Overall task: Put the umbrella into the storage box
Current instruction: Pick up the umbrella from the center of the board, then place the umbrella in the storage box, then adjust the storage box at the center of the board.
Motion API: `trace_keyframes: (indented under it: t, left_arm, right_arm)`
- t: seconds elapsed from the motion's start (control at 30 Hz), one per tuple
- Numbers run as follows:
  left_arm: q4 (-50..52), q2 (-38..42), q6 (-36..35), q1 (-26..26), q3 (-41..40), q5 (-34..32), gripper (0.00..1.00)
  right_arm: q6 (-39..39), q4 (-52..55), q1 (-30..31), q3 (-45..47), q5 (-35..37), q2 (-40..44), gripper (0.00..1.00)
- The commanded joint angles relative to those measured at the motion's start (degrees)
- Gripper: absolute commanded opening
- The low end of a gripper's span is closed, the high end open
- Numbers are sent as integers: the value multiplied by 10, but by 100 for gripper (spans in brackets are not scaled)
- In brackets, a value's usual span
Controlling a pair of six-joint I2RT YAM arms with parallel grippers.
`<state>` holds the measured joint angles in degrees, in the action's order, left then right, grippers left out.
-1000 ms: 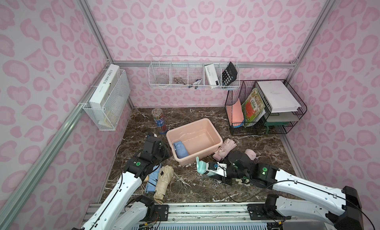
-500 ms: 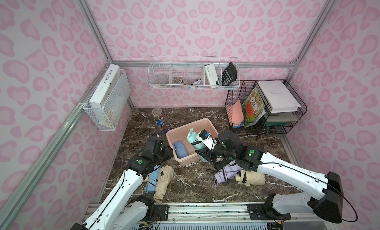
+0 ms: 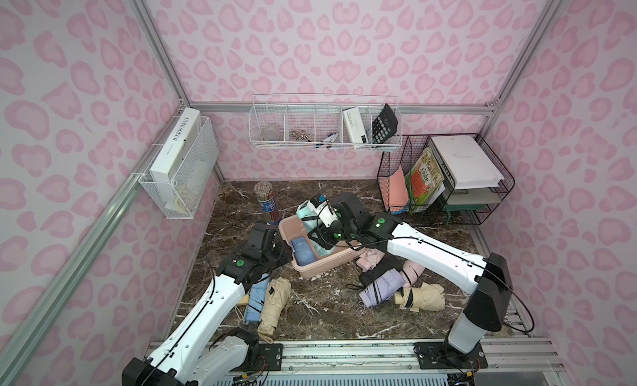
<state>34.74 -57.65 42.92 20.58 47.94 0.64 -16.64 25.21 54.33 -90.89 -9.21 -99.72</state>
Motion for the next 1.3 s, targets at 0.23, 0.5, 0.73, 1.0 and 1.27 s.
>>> trace_keyframes:
  t: [0.23,0.5,0.73,1.0,1.27]
  left_arm:
    - [-27,-29,-17,-1,2,-2,47]
    - [-8,-72,-53,-2,33,-6,39]
    - [9,-88,-70,-1,41,5,34]
    - [9,-92,-60,-2,26,14,26]
    - [10,-106,-57,-2,29,28,22]
  right_arm:
    - [-41,23,-23,-54,20,-68,26]
    - [-26,106,-34,-137,9,-149,26]
    - [-19,123,-35,-164,5,-194,25]
    - [-23,112,-35,-147,-2,-218,23]
    - [-51,65,-35,-95,-9,-219,24]
